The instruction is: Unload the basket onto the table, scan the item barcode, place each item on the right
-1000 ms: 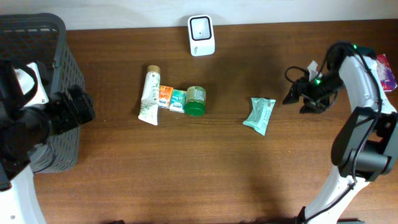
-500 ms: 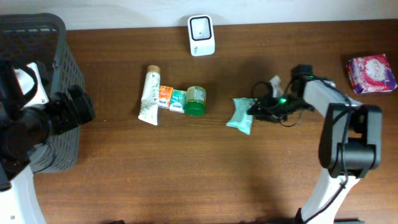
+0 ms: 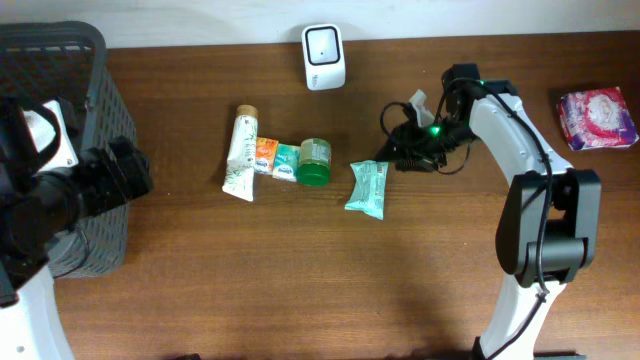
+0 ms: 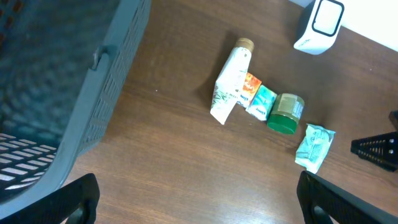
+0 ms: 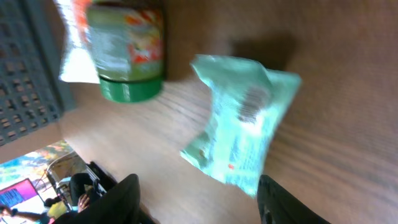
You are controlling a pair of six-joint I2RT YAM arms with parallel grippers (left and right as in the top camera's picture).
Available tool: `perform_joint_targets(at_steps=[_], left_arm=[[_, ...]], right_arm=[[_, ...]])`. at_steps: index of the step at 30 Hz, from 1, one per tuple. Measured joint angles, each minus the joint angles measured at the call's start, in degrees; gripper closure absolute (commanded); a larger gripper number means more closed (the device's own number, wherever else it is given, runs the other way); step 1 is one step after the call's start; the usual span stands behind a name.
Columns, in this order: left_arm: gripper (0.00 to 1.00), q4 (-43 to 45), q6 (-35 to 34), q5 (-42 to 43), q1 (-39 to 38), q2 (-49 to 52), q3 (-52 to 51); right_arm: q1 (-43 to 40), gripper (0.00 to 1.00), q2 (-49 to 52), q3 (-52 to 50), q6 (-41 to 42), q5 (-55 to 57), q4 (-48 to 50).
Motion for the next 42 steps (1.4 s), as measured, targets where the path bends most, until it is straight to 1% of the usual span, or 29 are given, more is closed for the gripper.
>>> perform_joint_targets(at_steps=[2, 5, 7, 10, 12, 13, 15, 17, 18, 19, 20, 23, 26, 27, 29, 32, 33, 34, 36, 39, 40, 41, 42], left_arm=[[0.01, 0.02, 0.00, 0.00, 0.00, 0.00, 0.00], [0.01, 0.02, 0.00, 0.00, 0.00, 0.00, 0.00], [0.01, -0.02, 0.00, 0.00, 0.00, 0.00, 0.00], [0.01, 0.00, 0.00, 0.00, 0.00, 0.00, 0.00], [0.01, 0.02, 0.00, 0.00, 0.00, 0.00, 0.00], [0.01, 0.00, 0.00, 0.00, 0.00, 0.00, 0.00], [0.01, 0.00, 0.00, 0.00, 0.00, 0.00, 0.00], [0.01, 0.00, 0.00, 0.00, 0.00, 0.00, 0.00], [0.01, 0.04, 0.00, 0.00, 0.00, 0.00, 0.00], [0.01, -0.02, 0.00, 0.00, 0.00, 0.00, 0.00], [0.01, 0.00, 0.00, 0.00, 0.00, 0.00, 0.00], [0.01, 0.02, 0.00, 0.00, 0.00, 0.00, 0.00], [0.01, 0.02, 0.00, 0.00, 0.00, 0.00, 0.00], [0.01, 0.00, 0.00, 0.00, 0.00, 0.00, 0.00], [0.01, 0.04, 0.00, 0.00, 0.00, 0.00, 0.00], [0.01, 0.02, 0.00, 0.00, 0.00, 0.00, 0.00], [0.01, 0.04, 0.00, 0.00, 0.00, 0.00, 0.00], [0.01, 0.00, 0.00, 0.00, 0.00, 0.00, 0.00], [0.01, 0.00, 0.00, 0.00, 0.00, 0.00, 0.00], [0.01, 0.00, 0.00, 0.00, 0.00, 0.00, 0.00], [0.01, 0.02, 0.00, 0.00, 0.00, 0.00, 0.00], [0.01, 0.00, 0.00, 0.00, 0.00, 0.00, 0.00], [0.01, 0.02, 0.00, 0.00, 0.00, 0.00, 0.00]], right_arm=[[0.00, 0.21, 0.00, -2.62, 0.04, 3.45, -0.74], [0.00, 0.22, -0.02, -10.12, 0.11, 3.93, 3.39], [0.00, 0.22, 0.11, -15.37, 0.17, 0.90, 7.74], [-0.11, 0.24, -0.81, -19.63, 1.49, -5.49, 14.25], [-0.11, 0.32, -1.27, -22.29, 4.44, -9.11, 19.58], [-0.11, 0.40, -1.31, -22.71, 5.05, -9.51, 20.68], [-0.15, 0.49, -1.44, -24.63, 9.66, -10.80, 25.18], [-0.20, 0.65, -1.44, -25.70, 13.40, -10.21, 27.78], [-0.20, 0.81, -1.46, -25.86, 14.86, -9.29, 28.85], [-0.20, 0.91, -1.46, -25.97, 15.54, -8.46, 29.77], [-0.17, 0.96, -1.46, -26.12, 16.46, -7.85, 30.80], [-0.11, 0.96, -1.55, -26.21, 17.77, -7.48, 33.48], [-0.31, 0.96, -1.53, -24.57, 16.09, -5.99, 32.85], [-0.68, 0.96, -1.40, -22.23, 13.73, -4.00, 30.86], [-1.49, 0.96, -0.68, -16.59, 7.15, -0.94, 23.91], [-1.31, 0.96, -0.11, -6.58, -7.58, 3.50, 7.04], [-0.87, 0.96, -0.13, -4.48, -11.32, 5.03, 3.87], [-0.17, 0.96, -0.13, -2.80, -14.95, 6.99, 1.53], [1.14, 0.96, -0.13, -2.38, -19.19, 10.38, -1.03], [2.60, 0.95, -0.11, -4.24, -23.04, 13.05, -1.29], [2.97, 0.67, -0.11, -5.33, -23.98, 13.64, -1.18], [3.39, 0.50, -0.11, -6.58, -24.39, 14.71, -0.31], [3.89, 0.44, -0.02, -7.82, -23.93, 16.24, 0.79]])
